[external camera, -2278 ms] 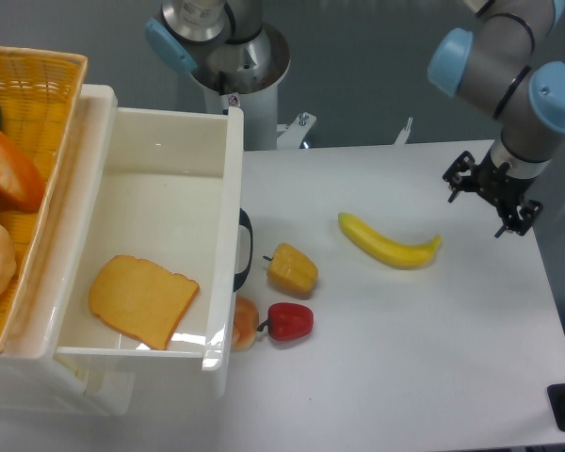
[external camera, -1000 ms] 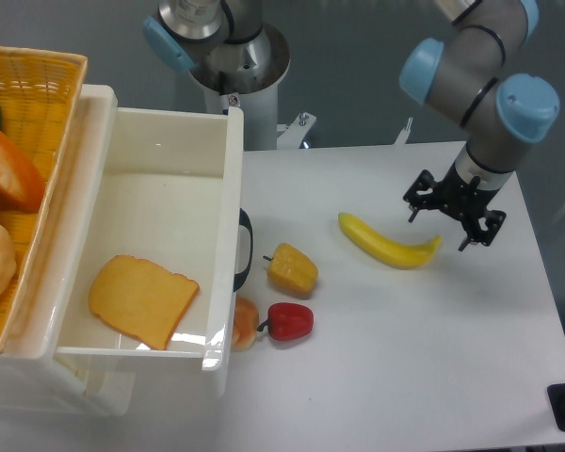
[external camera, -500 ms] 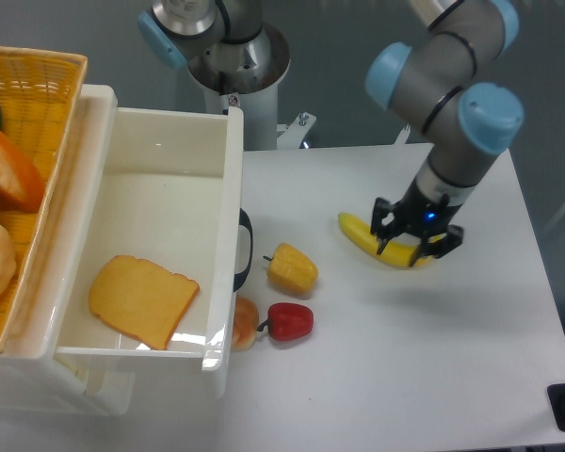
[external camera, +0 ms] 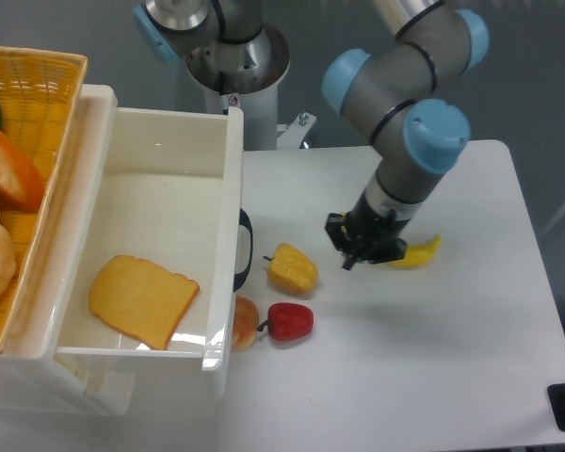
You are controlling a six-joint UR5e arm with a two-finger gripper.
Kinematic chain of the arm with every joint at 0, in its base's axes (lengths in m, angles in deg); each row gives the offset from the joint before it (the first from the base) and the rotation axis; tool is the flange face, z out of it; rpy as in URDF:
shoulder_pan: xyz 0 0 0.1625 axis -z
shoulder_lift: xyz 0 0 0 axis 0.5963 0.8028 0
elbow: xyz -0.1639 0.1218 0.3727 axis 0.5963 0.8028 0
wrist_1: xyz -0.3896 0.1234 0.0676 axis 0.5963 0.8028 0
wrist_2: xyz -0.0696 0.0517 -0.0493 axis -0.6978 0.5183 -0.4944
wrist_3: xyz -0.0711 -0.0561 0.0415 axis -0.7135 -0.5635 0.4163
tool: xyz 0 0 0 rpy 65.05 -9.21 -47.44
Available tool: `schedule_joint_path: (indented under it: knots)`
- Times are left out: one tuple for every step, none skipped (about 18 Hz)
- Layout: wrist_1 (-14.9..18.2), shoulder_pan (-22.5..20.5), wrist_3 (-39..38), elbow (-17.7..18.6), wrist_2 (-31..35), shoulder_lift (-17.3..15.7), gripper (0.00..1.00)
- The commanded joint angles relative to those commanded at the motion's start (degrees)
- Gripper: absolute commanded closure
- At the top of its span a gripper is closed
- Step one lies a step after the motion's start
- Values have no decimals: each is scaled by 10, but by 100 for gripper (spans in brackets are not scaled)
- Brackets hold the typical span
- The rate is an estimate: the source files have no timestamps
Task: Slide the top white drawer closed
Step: 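Move the gripper to the front face of the open white drawer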
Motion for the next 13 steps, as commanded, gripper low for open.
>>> schedule_joint_path:
  knots:
    - [25,-1,-14,-6,-21,0,100]
    - [38,-1,-21,-13,-39,-1,100]
    - [42,-1,-28,-18,-57,-1,100]
    - [43,0,-37,-19,-73,-1,100]
    - [43,1,-42,-19,-83,-1,100]
    - [43,3,-43,-19,-91,-1,100]
    - [43,6,-44,-19,-99,-1,100]
    - [43,11,-45,-19,-106,-1,100]
    - [44,16,-49,-18,-110,-2,100]
    - [44,20,-59,-17,-115,-2,100]
    - [43,25,-65,-17,-120,-2,100]
    - [43,28,-64,-18,-122,-2,100]
    - [43,30,-64,-19,-124,-1,100]
